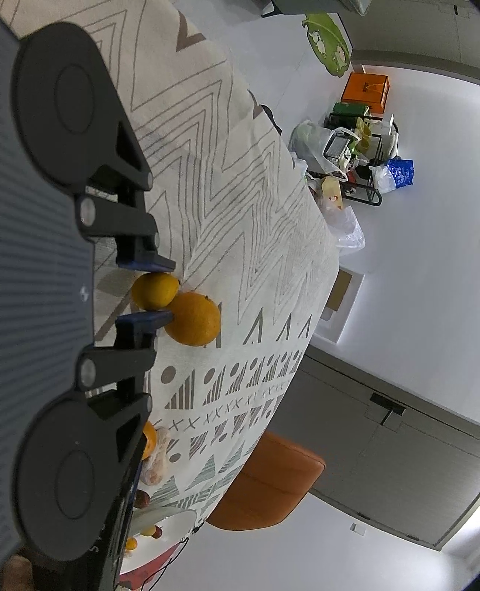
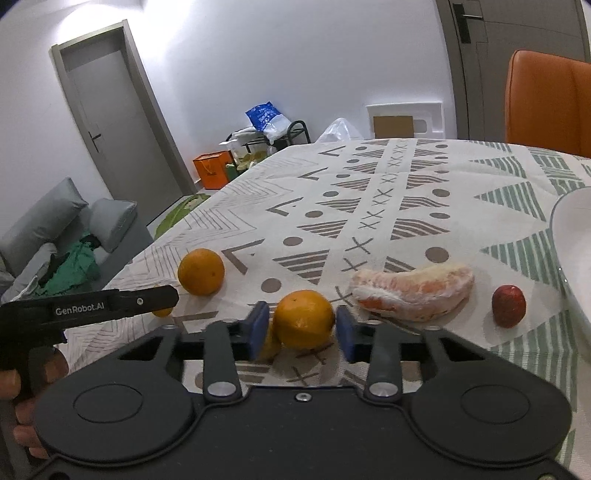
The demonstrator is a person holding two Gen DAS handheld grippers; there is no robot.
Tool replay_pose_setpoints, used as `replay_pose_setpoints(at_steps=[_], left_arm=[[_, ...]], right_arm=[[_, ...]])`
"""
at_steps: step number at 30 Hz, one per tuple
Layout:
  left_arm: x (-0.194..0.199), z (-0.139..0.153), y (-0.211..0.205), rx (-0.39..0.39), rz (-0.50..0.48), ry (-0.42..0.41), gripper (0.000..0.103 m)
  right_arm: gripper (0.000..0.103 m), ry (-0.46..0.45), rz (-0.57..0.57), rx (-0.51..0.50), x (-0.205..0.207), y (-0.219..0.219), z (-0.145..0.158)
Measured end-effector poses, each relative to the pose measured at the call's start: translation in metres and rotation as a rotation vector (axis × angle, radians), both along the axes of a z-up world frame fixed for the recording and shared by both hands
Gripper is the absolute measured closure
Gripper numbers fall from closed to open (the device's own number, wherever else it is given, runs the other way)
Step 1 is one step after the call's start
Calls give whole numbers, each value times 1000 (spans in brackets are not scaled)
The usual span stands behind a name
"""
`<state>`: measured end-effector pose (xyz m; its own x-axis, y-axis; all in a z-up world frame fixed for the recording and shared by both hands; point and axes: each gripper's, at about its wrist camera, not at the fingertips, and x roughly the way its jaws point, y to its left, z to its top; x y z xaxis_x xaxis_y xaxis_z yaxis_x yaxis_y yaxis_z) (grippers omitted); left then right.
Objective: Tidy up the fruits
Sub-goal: 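Grasp the orange with the right gripper while the left gripper holds the yellow citrus, then carry the yellow citrus and orange to the white plate and release both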
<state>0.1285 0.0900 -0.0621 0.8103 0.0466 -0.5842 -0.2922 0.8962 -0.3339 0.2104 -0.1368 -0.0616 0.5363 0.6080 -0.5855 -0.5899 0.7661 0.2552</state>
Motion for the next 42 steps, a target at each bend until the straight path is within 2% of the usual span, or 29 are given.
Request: replay_pose_setpoints(at_steps=[9, 23, 28, 42], left_arm=[[-1, 5, -5, 7, -27, -17, 82], [11, 19, -41, 41, -104, -37, 82], [17, 25, -62, 68, -120, -36, 82], [36, 36, -125, 114, -224, -58, 82]], right_arm=[[70, -26, -25, 25, -9, -16, 9], [70, -82, -91, 81, -16, -50, 27], [70, -85, -134, 120, -17, -78, 30], [70, -111, -284, 136, -19, -154, 29]])
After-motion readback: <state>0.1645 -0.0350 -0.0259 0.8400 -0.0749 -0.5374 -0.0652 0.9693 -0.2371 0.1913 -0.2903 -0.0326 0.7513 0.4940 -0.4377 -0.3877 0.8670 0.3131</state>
